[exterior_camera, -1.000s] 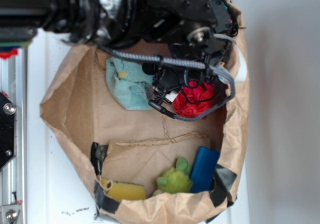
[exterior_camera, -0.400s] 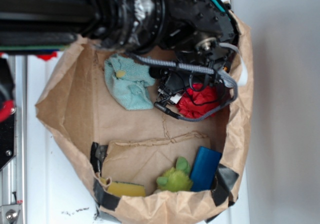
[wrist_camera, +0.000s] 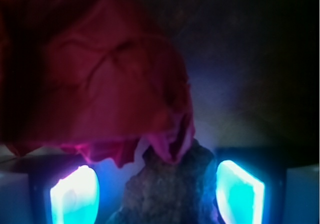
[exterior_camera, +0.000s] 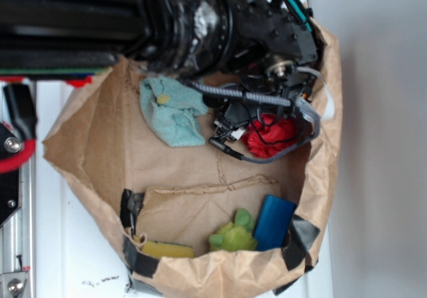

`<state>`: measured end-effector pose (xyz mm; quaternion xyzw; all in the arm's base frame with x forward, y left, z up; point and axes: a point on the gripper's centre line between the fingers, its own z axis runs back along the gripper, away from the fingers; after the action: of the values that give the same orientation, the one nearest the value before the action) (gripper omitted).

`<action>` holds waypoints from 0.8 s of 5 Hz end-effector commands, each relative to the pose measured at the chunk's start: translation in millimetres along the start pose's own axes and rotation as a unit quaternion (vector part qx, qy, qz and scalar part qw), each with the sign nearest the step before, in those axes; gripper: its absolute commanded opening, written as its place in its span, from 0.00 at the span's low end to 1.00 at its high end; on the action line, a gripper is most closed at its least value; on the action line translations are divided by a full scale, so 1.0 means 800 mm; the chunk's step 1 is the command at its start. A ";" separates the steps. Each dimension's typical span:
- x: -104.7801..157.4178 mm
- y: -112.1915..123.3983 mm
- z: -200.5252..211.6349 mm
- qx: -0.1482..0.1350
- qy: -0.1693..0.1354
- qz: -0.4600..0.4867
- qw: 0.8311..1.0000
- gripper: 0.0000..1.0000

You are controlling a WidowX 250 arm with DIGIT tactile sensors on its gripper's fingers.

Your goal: Grab the rock.

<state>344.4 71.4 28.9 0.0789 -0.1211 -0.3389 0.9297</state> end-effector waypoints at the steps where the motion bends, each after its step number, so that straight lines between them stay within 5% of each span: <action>1: 0.009 0.005 0.016 0.031 -0.024 -0.004 0.999 0.00; 4: 0.006 -0.002 0.035 0.018 0.000 0.050 0.999 0.00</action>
<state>329.0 71.6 29.8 0.0716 -0.0960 -0.2785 0.9529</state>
